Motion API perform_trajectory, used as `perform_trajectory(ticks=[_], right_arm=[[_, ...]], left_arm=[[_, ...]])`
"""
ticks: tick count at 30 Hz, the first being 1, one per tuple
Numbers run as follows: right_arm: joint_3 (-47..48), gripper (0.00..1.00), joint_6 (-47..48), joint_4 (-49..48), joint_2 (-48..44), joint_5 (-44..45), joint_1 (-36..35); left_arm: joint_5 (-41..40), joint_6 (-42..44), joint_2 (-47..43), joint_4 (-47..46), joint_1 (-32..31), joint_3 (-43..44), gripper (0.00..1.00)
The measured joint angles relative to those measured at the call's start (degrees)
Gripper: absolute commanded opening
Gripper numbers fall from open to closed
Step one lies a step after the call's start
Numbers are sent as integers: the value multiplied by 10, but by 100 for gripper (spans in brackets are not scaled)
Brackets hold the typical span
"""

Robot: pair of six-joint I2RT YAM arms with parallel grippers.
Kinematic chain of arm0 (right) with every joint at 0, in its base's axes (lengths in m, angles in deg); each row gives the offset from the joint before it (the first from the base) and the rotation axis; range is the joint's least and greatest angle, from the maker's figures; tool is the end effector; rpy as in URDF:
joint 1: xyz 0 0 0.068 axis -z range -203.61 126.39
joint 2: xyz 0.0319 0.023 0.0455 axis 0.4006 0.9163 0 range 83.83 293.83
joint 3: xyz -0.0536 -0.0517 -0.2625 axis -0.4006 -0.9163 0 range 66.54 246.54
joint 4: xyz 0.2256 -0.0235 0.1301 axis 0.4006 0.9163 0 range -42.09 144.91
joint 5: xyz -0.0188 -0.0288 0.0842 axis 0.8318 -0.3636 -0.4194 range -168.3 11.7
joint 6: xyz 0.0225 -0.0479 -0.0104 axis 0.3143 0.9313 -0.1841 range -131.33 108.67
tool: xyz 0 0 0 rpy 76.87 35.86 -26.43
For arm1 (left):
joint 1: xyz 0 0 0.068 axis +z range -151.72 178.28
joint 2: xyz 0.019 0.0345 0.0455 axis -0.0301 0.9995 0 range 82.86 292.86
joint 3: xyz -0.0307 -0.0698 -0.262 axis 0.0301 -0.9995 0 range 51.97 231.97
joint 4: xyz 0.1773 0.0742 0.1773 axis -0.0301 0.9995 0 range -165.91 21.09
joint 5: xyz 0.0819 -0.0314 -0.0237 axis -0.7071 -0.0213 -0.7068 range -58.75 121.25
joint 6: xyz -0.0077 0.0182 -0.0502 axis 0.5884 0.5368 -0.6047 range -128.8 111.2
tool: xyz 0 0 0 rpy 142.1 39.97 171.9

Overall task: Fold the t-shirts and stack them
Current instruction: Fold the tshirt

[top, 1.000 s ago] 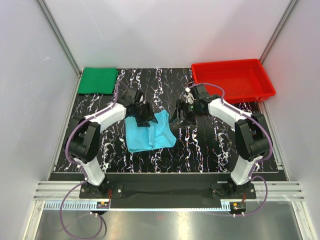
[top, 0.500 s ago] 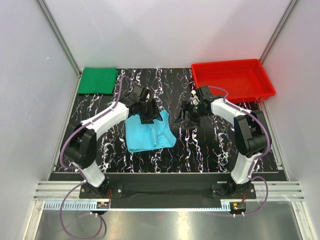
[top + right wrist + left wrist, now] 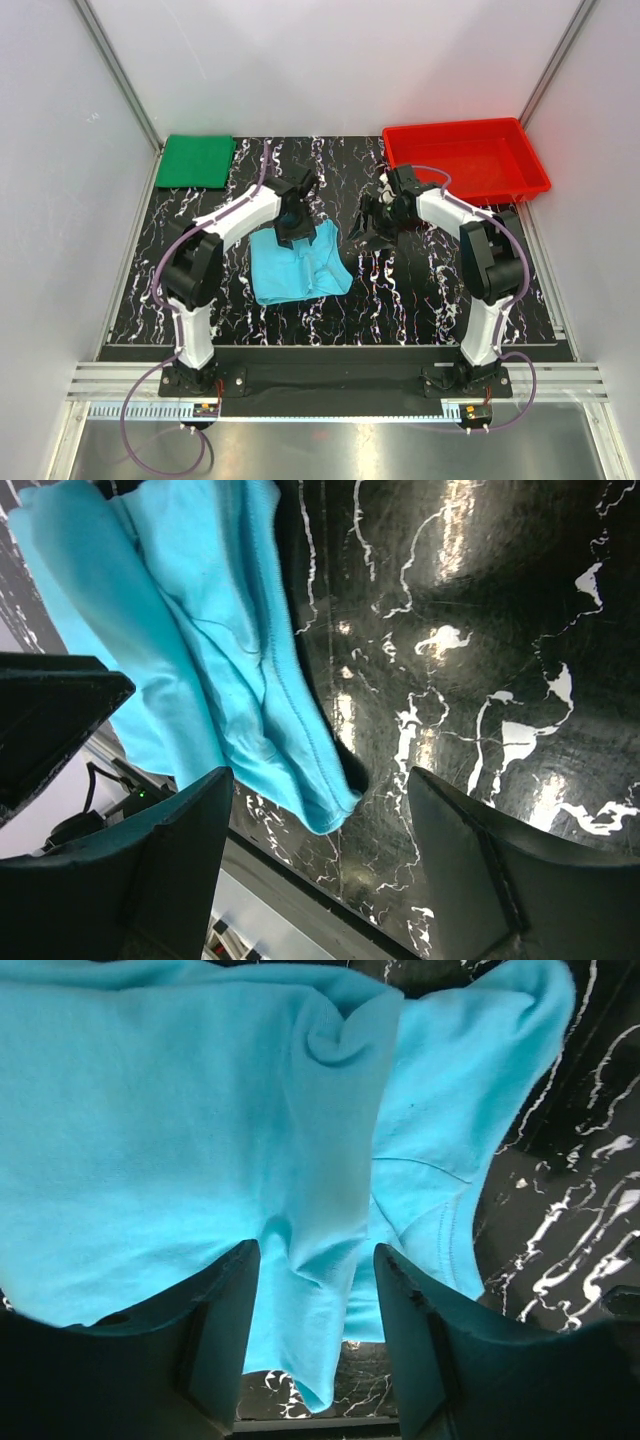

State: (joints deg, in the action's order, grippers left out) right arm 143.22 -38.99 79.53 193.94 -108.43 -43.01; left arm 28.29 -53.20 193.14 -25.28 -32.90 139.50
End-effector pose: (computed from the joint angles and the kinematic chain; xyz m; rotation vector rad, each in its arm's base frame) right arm 0.3644 0.1472 0.1814 0.0357 2.8082 0.9396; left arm 0.3363 -0.2013 0.2168 -0.3418 2.8539 -0.1986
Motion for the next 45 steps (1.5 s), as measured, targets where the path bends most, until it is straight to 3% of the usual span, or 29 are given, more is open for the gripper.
perform_trajectory(ticks=[4, 7, 8, 11, 12, 19, 20, 23, 31, 45], right_arm=[[0, 65, -2, -2, 13, -5, 0], [0, 49, -12, -11, 17, -17, 0], [0, 37, -17, -18, 19, -26, 0], [0, 29, -34, -43, 26, -50, 0], [0, 21, -40, -52, 30, -59, 0], [9, 3, -74, -98, 77, -123, -5], [14, 1, -75, -99, 86, -130, -8], [27, 0, -81, -100, 105, -134, -21], [78, 0, -84, -110, 141, -139, -56], [72, 0, -100, -117, 180, -111, -74]], left_arm=[[-9, -9, 16, 11, -15, 10, 52], [-9, -14, 23, 16, -22, 10, 51], [-9, -16, 26, 17, -24, 10, 51], [-7, -20, 35, 21, -28, 11, 49], [-7, -21, 39, 21, -28, 11, 48], [-7, -19, 61, 22, -27, 16, 19], [-7, -18, 62, 22, -27, 16, 10], [-7, -15, 62, 21, -27, 16, 0], [-7, -7, 62, 23, -27, 18, 0], [-5, -2, 15, 60, -28, 74, 0]])
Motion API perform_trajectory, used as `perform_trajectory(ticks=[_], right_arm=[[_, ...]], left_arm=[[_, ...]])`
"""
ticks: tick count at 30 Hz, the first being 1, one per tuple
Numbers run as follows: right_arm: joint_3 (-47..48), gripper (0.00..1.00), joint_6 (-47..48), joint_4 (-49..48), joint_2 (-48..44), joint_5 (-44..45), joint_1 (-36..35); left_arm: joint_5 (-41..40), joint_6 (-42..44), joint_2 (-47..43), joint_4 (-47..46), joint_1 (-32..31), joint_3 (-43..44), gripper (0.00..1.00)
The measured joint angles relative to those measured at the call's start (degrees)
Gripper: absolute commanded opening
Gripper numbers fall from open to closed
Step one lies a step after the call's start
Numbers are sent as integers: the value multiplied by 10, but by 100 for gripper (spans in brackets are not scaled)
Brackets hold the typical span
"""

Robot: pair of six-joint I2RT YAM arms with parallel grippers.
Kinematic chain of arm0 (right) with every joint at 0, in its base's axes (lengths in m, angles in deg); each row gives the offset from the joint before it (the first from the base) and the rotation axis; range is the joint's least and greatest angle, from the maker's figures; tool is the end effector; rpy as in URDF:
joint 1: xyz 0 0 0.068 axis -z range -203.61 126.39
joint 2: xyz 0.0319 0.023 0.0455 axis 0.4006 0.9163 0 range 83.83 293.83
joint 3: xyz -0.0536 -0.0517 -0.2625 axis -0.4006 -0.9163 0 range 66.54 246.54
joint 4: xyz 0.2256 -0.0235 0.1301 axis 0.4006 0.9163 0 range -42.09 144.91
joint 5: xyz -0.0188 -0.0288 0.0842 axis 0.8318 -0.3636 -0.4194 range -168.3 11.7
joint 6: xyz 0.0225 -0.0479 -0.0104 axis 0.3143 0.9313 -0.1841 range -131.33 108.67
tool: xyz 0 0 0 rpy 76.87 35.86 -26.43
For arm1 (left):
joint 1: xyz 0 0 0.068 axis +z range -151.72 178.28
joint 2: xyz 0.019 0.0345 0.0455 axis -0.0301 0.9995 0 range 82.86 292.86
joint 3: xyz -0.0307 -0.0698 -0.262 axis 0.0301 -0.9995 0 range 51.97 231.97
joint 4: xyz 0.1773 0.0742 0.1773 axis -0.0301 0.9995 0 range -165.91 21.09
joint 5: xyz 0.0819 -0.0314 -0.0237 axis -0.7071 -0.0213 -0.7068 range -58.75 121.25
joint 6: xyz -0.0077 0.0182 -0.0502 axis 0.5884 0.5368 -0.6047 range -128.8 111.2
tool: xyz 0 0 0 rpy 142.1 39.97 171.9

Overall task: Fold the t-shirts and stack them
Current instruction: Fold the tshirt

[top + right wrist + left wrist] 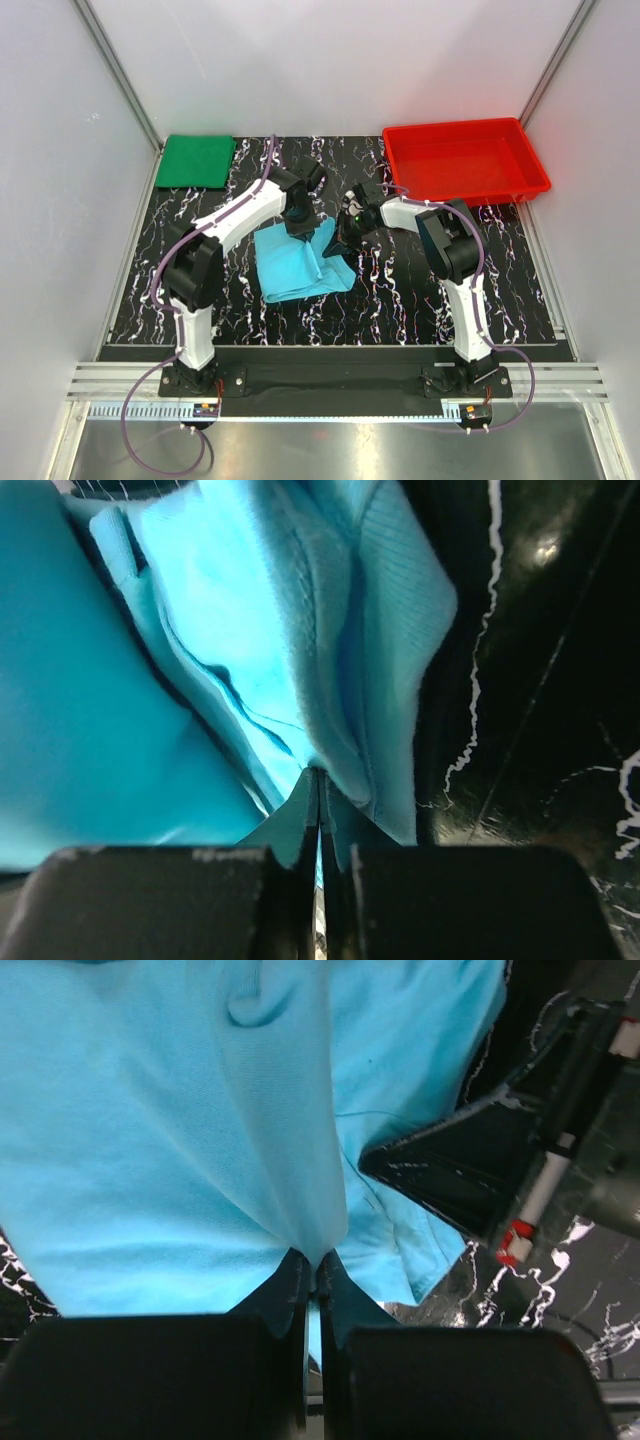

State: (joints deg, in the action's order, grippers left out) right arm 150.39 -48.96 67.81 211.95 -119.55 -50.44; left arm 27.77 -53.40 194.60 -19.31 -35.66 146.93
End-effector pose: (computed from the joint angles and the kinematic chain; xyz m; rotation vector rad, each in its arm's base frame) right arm 0.3859 0.2214 0.1024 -0.0236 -2.8652 -1.2581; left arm 0.3339 -0.2221 0.2406 -0.2797 2.8586 -0.1980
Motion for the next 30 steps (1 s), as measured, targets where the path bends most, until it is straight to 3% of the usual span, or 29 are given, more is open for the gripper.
perform_trajectory(ticks=[30], right_arm=[[-4, 0, -20, -8, 0, 0, 0]], left_arm=[[47, -3, 23, -5, -25, 52, 0]])
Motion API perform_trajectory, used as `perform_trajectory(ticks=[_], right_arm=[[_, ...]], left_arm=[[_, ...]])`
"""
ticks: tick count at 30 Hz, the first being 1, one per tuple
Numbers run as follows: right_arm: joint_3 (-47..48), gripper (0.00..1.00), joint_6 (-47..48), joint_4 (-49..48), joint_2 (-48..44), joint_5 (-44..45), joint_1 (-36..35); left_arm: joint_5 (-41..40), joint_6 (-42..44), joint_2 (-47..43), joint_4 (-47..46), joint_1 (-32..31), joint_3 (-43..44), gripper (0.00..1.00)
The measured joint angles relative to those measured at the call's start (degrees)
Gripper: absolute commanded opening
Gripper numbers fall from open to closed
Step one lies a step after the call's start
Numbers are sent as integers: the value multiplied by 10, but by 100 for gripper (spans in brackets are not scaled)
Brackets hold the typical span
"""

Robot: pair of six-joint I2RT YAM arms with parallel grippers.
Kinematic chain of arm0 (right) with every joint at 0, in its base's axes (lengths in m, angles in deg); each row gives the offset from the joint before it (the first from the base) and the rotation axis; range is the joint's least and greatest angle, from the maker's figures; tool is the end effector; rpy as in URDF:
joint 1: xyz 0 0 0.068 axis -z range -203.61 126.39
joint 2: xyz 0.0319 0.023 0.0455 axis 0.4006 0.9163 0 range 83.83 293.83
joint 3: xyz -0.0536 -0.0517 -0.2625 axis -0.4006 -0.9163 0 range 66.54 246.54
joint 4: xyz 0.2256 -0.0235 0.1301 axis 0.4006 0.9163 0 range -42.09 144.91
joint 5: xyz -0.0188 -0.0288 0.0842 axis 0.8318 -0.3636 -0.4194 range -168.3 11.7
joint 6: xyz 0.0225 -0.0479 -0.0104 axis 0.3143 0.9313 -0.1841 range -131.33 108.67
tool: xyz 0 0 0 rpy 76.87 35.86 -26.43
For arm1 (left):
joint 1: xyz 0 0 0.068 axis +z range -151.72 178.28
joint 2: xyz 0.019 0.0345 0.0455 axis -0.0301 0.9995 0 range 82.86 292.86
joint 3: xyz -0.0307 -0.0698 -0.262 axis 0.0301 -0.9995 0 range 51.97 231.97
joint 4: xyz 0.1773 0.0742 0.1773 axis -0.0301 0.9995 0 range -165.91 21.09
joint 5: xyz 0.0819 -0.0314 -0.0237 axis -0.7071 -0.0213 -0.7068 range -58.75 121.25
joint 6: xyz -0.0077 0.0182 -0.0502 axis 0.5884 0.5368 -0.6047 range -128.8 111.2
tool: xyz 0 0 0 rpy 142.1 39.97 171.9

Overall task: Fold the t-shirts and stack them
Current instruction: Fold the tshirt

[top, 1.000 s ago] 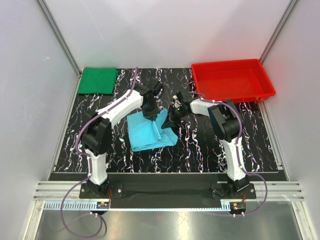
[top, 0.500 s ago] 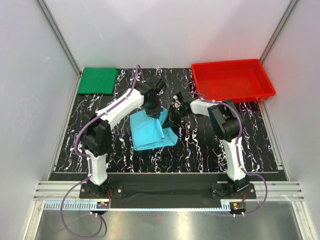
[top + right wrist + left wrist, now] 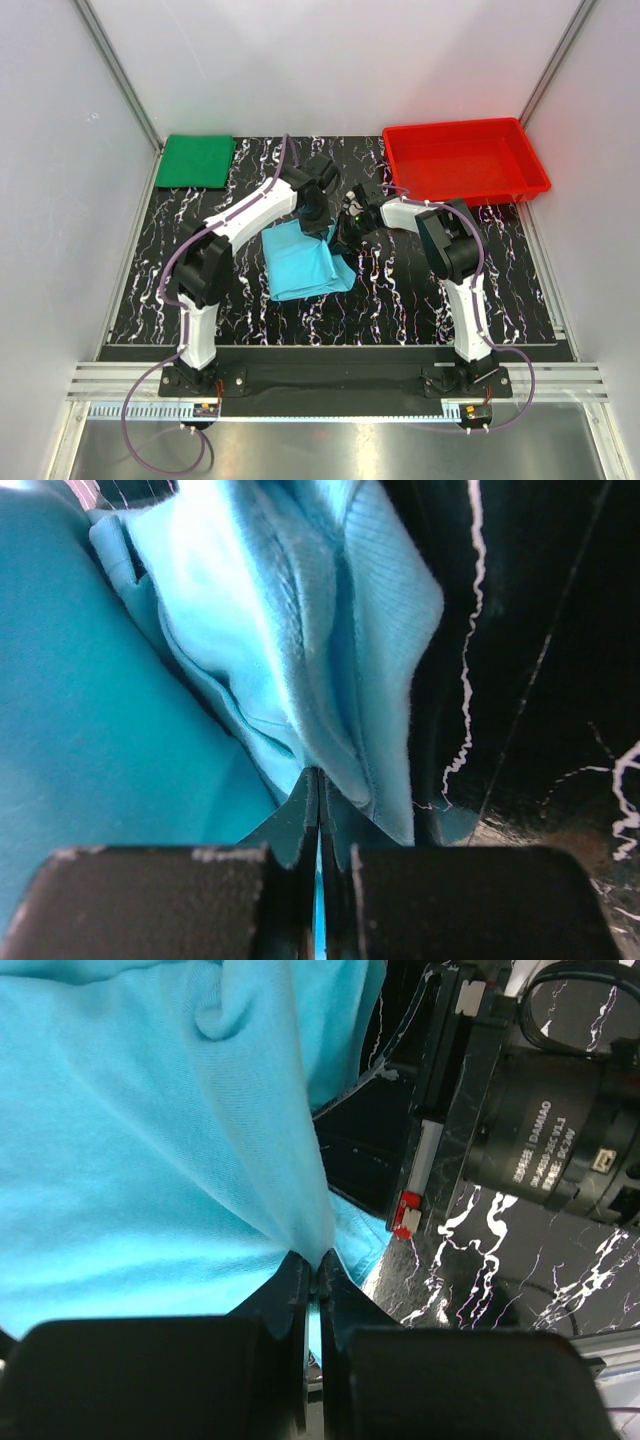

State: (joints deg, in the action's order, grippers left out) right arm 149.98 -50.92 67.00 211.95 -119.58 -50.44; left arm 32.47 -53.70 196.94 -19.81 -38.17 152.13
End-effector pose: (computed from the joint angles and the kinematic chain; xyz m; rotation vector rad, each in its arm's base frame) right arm 0.3856 0.2213 0.1011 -0.0683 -2.8546 -1.2596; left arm 0.3353 -0.2486 0.2509 -0.2063 2.8624 -0.3527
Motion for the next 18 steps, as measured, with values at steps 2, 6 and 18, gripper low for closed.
perform_trajectory(ticks=[2, 6, 18], right_arm=[[0, 0, 0, 0, 0, 0, 0], [0, 0, 0, -1, 0, 0, 0], [-2, 0, 0, -4, 0, -3, 2]], left_arm=[[4, 0, 6, -5, 0, 0, 0], [15, 0, 18, -18, 0, 0, 0], [51, 21, 46, -49, -1, 0, 0]])
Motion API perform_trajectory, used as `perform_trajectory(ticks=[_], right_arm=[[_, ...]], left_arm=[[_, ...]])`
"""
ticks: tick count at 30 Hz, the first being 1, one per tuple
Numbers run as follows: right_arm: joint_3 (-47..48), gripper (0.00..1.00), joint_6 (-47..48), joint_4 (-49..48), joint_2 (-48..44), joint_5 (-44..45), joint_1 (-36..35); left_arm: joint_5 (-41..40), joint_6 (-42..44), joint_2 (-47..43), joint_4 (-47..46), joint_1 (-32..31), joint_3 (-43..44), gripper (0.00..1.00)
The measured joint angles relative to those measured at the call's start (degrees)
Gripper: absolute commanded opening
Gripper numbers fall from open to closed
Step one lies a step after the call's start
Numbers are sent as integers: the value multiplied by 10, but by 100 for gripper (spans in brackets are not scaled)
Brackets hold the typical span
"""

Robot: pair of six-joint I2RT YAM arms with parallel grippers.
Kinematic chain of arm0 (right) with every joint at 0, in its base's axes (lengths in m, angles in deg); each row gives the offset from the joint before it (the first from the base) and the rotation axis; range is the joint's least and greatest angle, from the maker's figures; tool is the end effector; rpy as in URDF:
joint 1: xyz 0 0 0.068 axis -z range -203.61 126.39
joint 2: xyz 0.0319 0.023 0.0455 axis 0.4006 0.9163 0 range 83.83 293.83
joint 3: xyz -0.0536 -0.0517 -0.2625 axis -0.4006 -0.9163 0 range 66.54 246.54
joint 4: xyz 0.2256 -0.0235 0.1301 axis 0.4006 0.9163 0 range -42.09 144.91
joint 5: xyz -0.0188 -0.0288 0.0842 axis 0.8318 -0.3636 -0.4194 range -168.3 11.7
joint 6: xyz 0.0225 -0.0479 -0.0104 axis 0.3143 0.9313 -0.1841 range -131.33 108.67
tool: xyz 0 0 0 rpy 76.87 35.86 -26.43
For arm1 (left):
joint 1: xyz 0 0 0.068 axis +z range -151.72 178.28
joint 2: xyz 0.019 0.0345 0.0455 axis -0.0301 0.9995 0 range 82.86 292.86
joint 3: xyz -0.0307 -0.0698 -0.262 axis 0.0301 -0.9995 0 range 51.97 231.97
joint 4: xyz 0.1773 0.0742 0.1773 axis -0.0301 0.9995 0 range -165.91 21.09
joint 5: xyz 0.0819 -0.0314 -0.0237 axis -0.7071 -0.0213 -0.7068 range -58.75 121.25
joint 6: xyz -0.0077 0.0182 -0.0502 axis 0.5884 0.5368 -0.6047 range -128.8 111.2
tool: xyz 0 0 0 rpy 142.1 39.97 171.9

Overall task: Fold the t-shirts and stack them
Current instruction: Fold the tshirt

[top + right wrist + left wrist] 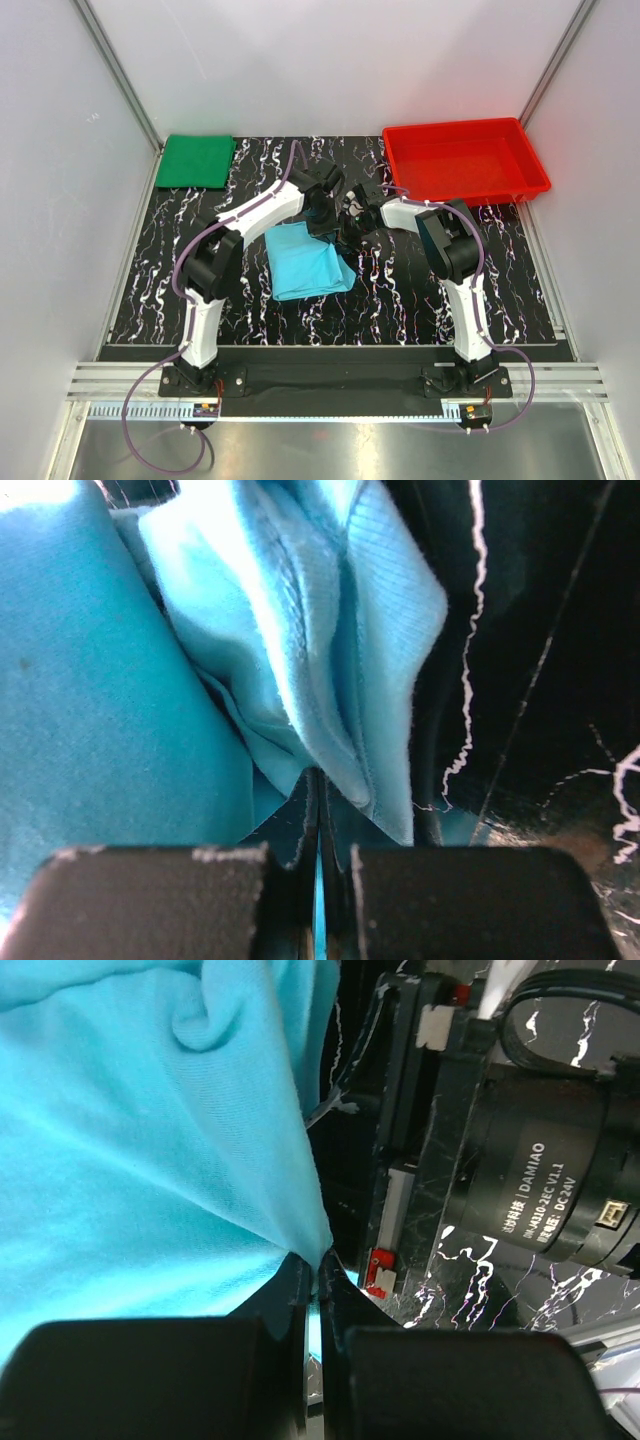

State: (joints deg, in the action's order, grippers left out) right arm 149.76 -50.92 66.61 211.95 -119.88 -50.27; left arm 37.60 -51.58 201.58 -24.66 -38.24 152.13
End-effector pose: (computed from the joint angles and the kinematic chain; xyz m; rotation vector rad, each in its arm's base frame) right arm 0.3859 0.2201 0.1006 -0.0688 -2.8517 -1.2677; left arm 0.3480 -0.2626 0.2214 -0.1302 2.9031 -0.4543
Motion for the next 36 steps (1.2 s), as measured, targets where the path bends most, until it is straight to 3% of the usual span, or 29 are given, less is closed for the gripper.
perform_trajectory(ticks=[36], right_arm=[[-9, 0, 41, 56, -33, 54, 16]], left_arm=[[16, 10, -29, -34, -1, -44, 0]])
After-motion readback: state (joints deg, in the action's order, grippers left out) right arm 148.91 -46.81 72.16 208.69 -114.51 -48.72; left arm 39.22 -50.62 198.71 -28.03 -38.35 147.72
